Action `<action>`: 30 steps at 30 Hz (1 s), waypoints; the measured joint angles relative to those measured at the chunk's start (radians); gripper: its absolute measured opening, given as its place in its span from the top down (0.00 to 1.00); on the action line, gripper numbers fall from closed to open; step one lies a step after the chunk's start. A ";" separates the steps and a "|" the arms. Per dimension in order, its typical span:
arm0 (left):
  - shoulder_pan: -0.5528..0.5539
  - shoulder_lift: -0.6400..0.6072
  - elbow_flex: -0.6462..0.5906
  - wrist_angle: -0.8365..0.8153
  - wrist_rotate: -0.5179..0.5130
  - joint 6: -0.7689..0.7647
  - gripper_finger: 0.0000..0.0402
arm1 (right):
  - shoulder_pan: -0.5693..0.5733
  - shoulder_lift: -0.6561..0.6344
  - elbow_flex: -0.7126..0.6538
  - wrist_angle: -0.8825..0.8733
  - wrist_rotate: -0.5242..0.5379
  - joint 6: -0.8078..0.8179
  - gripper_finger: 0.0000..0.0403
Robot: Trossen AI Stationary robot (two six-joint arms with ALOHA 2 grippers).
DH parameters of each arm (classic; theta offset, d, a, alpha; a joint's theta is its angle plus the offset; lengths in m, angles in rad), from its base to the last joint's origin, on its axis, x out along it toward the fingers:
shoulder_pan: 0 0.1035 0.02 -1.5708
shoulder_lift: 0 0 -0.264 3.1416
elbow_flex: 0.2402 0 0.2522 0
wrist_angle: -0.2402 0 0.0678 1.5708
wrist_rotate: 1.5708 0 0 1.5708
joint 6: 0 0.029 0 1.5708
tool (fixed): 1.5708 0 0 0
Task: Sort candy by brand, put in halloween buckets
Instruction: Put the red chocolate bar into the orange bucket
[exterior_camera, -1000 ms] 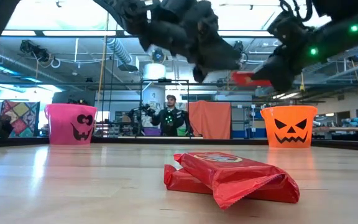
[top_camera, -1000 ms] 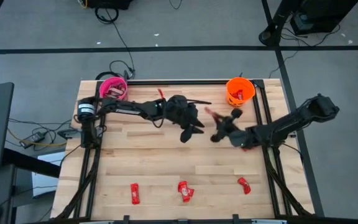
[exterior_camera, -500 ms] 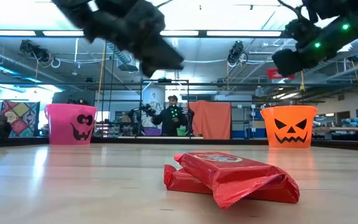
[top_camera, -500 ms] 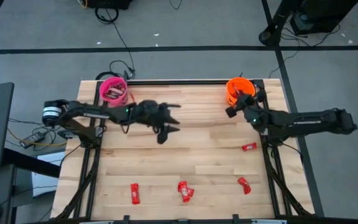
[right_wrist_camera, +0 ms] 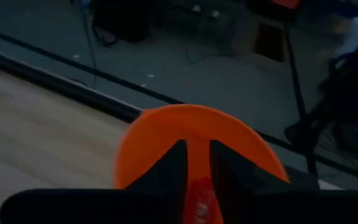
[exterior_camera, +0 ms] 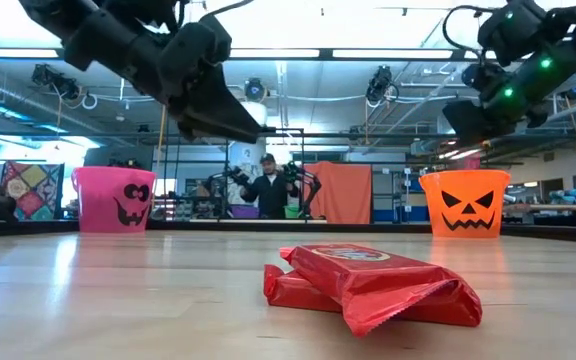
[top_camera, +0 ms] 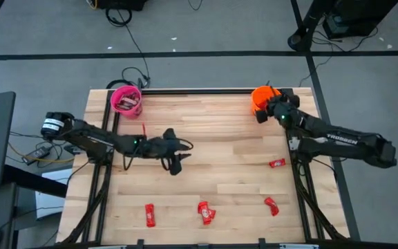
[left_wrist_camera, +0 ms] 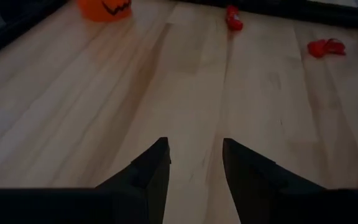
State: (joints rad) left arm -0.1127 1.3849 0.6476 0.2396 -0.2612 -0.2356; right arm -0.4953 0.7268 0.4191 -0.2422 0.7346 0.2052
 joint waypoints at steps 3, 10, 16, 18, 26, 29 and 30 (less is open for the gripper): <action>-0.028 0.000 0.000 -0.020 -0.054 0.004 0.62 | -0.059 0.008 0.000 0.002 -0.032 0.001 0.78; -0.050 0.000 0.000 -0.090 -0.052 -0.078 0.62 | -0.119 0.013 0.000 0.070 -0.300 0.030 0.72; -0.148 0.000 0.019 -0.218 -0.050 -0.234 0.65 | -0.075 0.021 0.000 0.287 -0.630 0.000 0.72; -0.194 0.000 0.044 -0.303 -0.048 -0.297 0.68 | -0.044 0.035 0.000 0.303 -0.673 -0.018 0.72; -0.355 0.000 0.061 -0.412 -0.041 -0.655 0.70 | 0.105 0.138 0.000 0.300 -0.646 0.002 0.72; -0.390 0.000 0.061 -0.454 0.013 -0.789 0.70 | 0.184 0.214 0.000 0.327 -0.528 0.010 0.72; -0.403 0.000 0.061 -0.475 0.025 -0.836 0.70 | 0.208 0.243 0.000 0.343 -0.494 0.011 0.72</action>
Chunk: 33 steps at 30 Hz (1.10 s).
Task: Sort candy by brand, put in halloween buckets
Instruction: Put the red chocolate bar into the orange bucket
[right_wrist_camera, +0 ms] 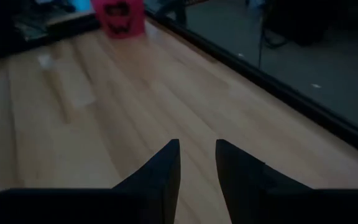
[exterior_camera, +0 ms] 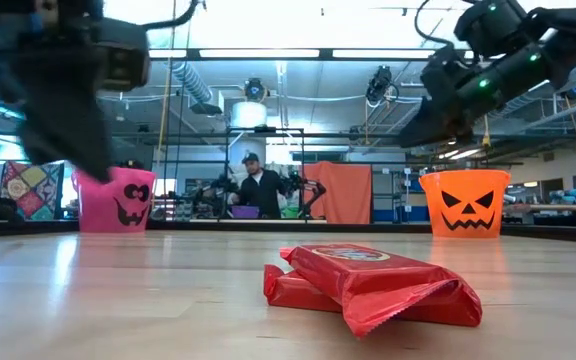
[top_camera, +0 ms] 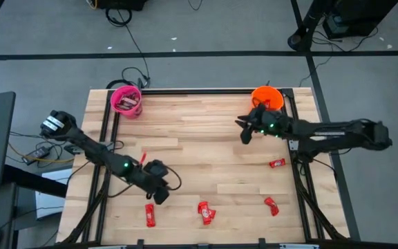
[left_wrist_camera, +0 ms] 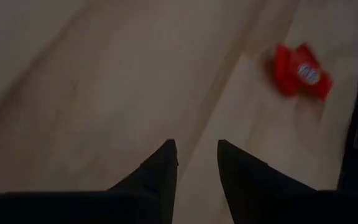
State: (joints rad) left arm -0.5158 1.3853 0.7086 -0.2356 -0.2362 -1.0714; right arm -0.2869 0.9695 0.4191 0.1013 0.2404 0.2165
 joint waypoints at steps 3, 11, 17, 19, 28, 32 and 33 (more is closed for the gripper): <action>-0.049 0.000 0.000 -0.055 0.014 -0.133 0.70 | 0.062 0.085 0.000 0.091 0.027 -0.004 0.72; -0.220 0.000 0.000 -0.107 0.022 -0.614 0.70 | 0.210 0.285 0.000 0.505 -0.018 -0.054 0.72; -0.328 0.000 0.000 -0.108 -0.040 -0.848 0.70 | 0.314 0.399 0.000 0.642 0.003 -0.102 0.72; -0.353 0.003 0.000 -0.106 -0.040 -0.916 0.70 | 0.347 0.431 0.000 0.645 0.039 -0.097 0.72; -0.397 0.178 0.108 -0.131 -0.040 -1.077 0.70 | 0.458 0.486 0.000 0.647 0.132 -0.072 0.72; -0.396 0.263 0.154 -0.129 -0.032 -1.078 0.70 | 0.498 0.486 0.000 0.673 0.177 -0.089 0.72; -0.396 0.275 0.163 -0.129 -0.031 -1.081 0.70 | 0.505 0.485 0.000 0.680 0.183 -0.093 0.72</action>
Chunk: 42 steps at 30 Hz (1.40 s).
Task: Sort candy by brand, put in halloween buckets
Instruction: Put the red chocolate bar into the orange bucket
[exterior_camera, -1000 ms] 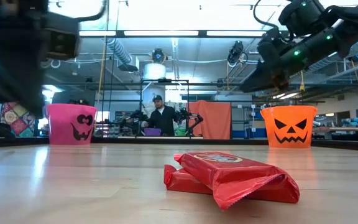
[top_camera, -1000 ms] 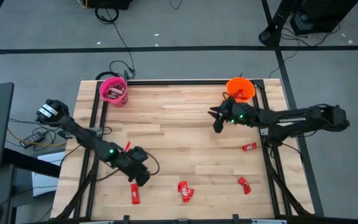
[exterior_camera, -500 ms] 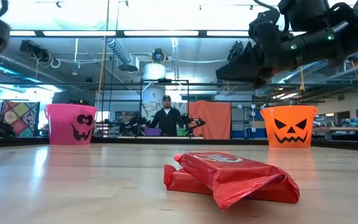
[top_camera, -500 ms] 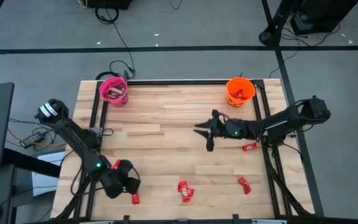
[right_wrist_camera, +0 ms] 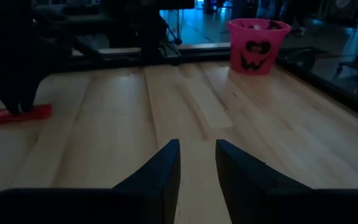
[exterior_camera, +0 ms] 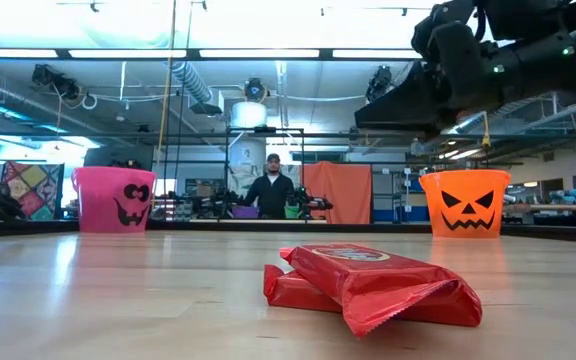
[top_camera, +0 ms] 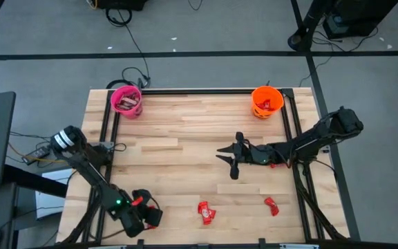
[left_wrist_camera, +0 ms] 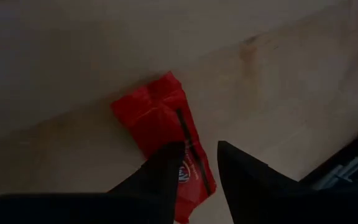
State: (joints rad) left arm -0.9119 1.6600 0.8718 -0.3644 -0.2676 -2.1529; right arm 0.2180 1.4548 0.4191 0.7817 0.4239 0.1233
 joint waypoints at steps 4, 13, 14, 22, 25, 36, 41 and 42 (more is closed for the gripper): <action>0.000 0.015 0.034 -0.039 0.005 -0.006 0.70 | 0.018 0.000 0.000 -0.006 0.002 -0.003 0.72; -0.003 0.000 0.304 -0.575 0.053 0.020 0.70 | 0.043 0.000 0.000 -0.008 0.002 0.004 0.72; -0.006 0.009 0.330 -0.601 0.029 0.015 0.70 | 0.043 0.000 0.000 -0.008 0.002 0.004 0.72; -0.013 0.084 0.353 -0.519 0.004 0.026 0.60 | 0.043 0.000 0.000 -0.022 -0.007 -0.015 0.72; -0.009 0.103 0.352 -0.527 0.060 0.025 0.48 | 0.044 0.000 0.000 -0.032 -0.018 -0.017 0.72; 0.043 0.214 0.351 -0.469 0.138 -0.019 0.11 | 0.062 0.000 0.000 -0.061 -0.025 -0.011 0.72; 0.040 0.257 0.352 -0.462 0.171 -0.031 0.10 | 0.068 0.000 0.000 -0.065 -0.025 -0.011 0.72; 0.040 0.259 0.353 -0.460 0.168 -0.028 0.10 | 0.068 0.000 0.000 -0.065 -0.025 -0.011 0.72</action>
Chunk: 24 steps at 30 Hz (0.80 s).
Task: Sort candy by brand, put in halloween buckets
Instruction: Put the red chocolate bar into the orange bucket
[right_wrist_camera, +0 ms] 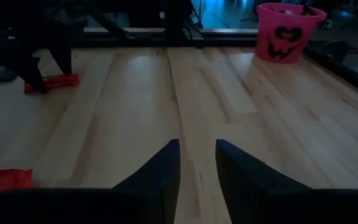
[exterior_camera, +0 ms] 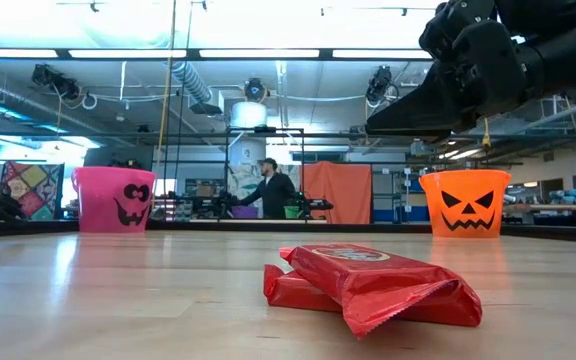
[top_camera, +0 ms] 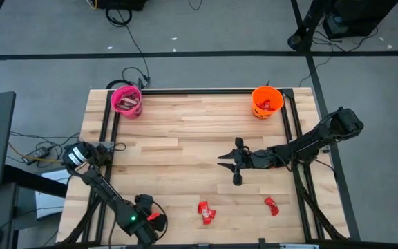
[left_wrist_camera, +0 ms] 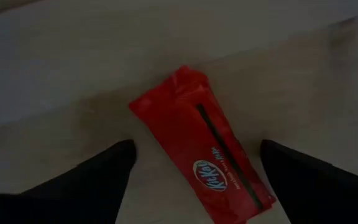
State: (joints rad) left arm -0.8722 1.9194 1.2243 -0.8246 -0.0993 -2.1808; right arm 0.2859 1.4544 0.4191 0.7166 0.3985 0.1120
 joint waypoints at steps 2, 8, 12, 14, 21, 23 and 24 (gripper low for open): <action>0.000 0.000 0.000 0.001 -0.011 0.004 0.13 | 0.000 0.000 0.000 0.000 0.000 0.000 0.72; 0.001 0.002 0.000 0.021 -0.039 0.007 0.36 | 0.000 0.000 0.000 0.000 0.000 0.013 0.72; 0.001 0.003 0.000 0.032 -0.065 0.049 0.56 | 0.000 0.000 0.000 0.000 0.000 0.024 0.72; 0.001 0.003 0.000 0.037 -0.080 0.080 0.64 | 0.000 0.000 0.000 0.000 0.000 0.024 0.72; 0.026 0.010 0.047 0.021 -0.211 0.330 0.74 | 0.000 0.044 0.000 0.065 -0.207 -0.111 0.72; 0.049 0.009 0.072 0.021 -0.250 0.412 0.74 | 0.002 0.089 0.015 0.112 -0.263 -0.153 0.72; 0.062 0.009 0.087 0.015 -0.267 0.456 0.74 | 0.007 0.113 0.025 0.130 -0.283 -0.164 0.72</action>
State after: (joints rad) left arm -0.8101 1.9288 1.3114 -0.8094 -0.3665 -1.7250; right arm 0.2926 1.5672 0.4441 0.8467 0.1155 -0.0515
